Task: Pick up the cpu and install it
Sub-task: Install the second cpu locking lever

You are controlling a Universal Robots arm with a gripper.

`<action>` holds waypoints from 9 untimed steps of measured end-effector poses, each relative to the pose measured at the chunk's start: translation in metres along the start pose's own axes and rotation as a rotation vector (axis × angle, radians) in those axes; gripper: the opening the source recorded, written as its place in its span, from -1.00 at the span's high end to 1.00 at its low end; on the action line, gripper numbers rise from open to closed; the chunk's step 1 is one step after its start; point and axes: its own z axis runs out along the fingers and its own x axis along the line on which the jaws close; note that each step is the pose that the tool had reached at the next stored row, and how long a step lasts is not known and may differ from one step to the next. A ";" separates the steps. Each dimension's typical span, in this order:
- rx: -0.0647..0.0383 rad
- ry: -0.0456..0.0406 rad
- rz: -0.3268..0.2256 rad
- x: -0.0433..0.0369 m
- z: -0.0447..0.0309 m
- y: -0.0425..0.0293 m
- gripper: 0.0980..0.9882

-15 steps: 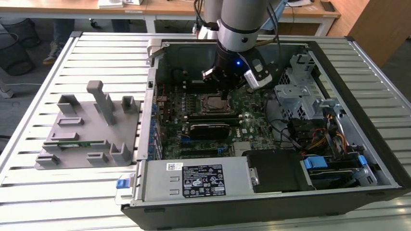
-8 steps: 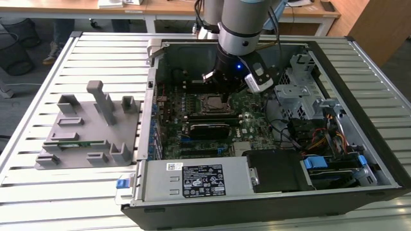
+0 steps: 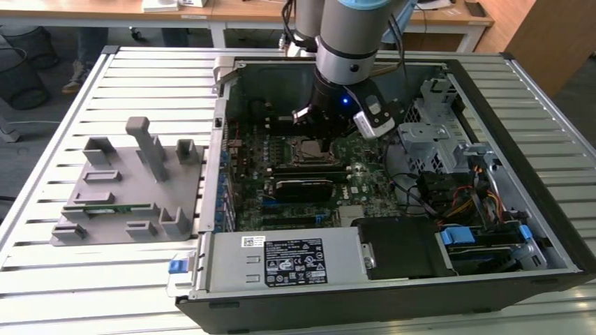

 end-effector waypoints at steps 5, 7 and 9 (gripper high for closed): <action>0.000 0.0000 0.000 0.0053 0.0000 -0.0022 0.97; 0.000 0.0000 0.000 0.0059 -0.0002 -0.0052 0.97; 0.000 0.0000 0.000 0.0065 -0.0004 -0.0076 0.97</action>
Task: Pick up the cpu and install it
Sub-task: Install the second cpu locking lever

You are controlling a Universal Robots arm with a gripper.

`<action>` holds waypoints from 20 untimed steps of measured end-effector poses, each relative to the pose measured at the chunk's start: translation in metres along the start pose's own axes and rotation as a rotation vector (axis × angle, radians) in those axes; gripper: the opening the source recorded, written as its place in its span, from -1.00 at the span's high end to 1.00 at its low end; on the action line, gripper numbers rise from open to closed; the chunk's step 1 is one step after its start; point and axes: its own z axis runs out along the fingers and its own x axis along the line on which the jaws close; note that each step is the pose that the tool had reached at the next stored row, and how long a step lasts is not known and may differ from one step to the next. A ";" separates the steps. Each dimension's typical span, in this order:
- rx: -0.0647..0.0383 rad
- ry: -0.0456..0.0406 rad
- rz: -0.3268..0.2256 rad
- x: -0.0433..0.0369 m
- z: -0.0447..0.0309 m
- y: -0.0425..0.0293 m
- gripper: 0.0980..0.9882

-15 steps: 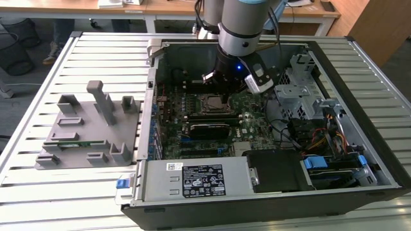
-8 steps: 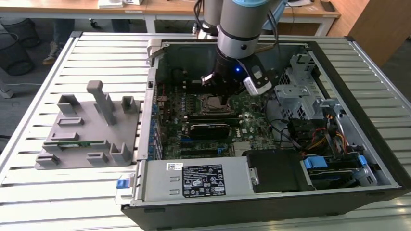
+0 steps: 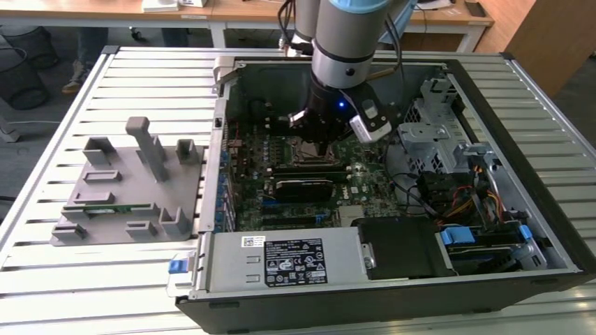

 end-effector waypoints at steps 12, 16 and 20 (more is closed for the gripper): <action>0.000 -0.0001 0.000 0.0223 0.0012 -0.0021 0.97; 0.000 0.0004 0.000 0.0234 0.0064 -0.0025 0.97; -0.011 0.0013 0.000 0.0237 0.0095 -0.0046 0.97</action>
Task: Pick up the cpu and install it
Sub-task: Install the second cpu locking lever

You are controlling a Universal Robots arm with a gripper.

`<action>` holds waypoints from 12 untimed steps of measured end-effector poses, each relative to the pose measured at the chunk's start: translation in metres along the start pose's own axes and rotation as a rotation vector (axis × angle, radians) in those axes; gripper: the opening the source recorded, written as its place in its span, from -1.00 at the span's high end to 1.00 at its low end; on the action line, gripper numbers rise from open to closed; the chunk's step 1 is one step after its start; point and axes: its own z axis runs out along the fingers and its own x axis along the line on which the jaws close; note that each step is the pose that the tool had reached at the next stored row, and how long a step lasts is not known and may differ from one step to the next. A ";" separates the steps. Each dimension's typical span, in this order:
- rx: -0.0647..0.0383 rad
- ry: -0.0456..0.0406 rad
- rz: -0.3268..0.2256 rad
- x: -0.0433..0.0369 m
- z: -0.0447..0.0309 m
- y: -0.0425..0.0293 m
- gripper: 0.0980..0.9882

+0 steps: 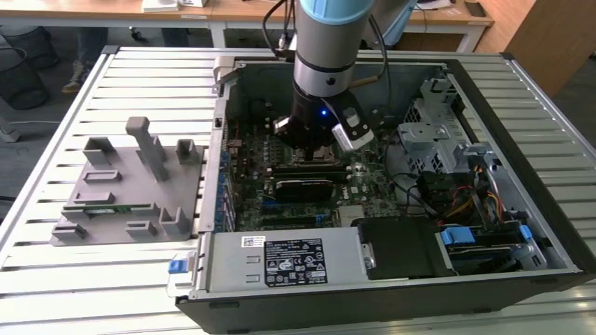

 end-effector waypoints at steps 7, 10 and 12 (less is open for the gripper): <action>-0.026 -0.0009 0.000 0.0007 0.0001 -0.0095 0.97; -0.033 -0.0016 -0.001 0.0014 0.0003 -0.0107 0.97; -0.037 -0.0017 -0.001 0.0023 0.0010 -0.0108 0.97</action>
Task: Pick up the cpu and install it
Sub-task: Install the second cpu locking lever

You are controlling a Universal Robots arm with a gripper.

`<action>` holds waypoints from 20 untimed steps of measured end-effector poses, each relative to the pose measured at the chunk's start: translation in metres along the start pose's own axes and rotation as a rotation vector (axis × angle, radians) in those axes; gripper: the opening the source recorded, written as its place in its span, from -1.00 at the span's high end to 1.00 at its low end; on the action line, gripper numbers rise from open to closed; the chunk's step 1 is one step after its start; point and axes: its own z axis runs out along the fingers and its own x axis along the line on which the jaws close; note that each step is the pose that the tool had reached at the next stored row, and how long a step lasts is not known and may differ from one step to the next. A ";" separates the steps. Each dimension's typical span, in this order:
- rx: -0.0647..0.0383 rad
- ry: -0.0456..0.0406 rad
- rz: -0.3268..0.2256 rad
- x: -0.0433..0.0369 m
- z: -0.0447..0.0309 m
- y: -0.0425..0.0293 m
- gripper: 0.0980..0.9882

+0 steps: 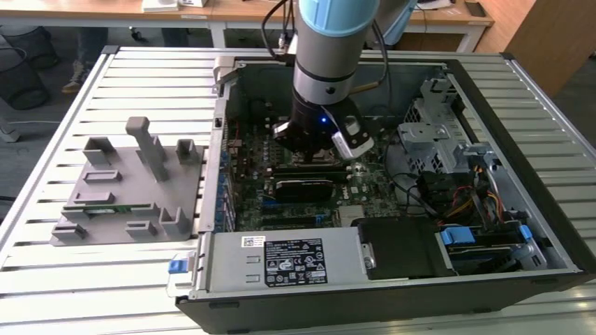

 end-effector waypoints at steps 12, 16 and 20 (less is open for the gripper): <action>-0.032 -0.0026 -0.001 0.0026 0.0116 -0.0023 0.97; -0.050 -0.0041 -0.001 0.0046 0.0117 -0.0099 0.97; -0.064 -0.0051 -0.001 0.0076 0.0116 -0.0146 0.97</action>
